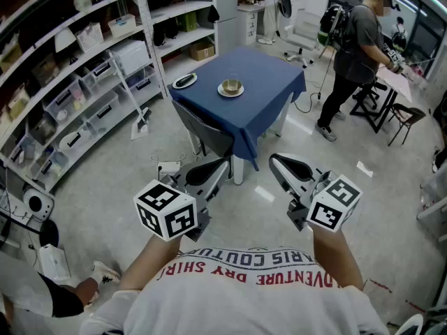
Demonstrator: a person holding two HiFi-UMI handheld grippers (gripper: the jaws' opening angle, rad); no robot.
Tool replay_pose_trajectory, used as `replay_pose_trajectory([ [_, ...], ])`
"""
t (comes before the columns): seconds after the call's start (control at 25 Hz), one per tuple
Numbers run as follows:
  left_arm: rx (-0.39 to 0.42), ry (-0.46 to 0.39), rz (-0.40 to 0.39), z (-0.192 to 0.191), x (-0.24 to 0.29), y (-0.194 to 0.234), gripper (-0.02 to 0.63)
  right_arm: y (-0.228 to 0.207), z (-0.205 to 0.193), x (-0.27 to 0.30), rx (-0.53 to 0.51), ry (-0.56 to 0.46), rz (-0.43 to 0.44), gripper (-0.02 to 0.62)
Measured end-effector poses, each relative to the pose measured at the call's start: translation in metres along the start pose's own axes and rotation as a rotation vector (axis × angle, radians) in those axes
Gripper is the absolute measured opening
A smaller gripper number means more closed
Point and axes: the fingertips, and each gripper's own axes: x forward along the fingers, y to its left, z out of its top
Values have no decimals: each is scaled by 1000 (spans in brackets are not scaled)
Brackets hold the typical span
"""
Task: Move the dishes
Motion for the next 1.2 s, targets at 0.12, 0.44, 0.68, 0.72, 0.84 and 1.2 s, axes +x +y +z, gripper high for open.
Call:
replay_pose_trajectory([
  [0.12,3,8,-1,2,-1,1,28,-1,4,2,1,-4,-6,23],
  [0.44,-36,40,6,-22,-21,20,28,11,-36,13,72,21,-55,23],
  [0.68,-60,35,19,-41,-32,38,28,4,-58,14,119,26,-105,25],
  [0.72,-65,35,21,-43,-31,40,28,1,-59,14,124,25,-109,25],
  [0.84,-73,37,30,-44,-24,51,28,-10,-60,17,131,24,-111,25],
  [1.2,-80,48,69,-47,23,111,28,-73,-65,69,123,14,-75,25],
])
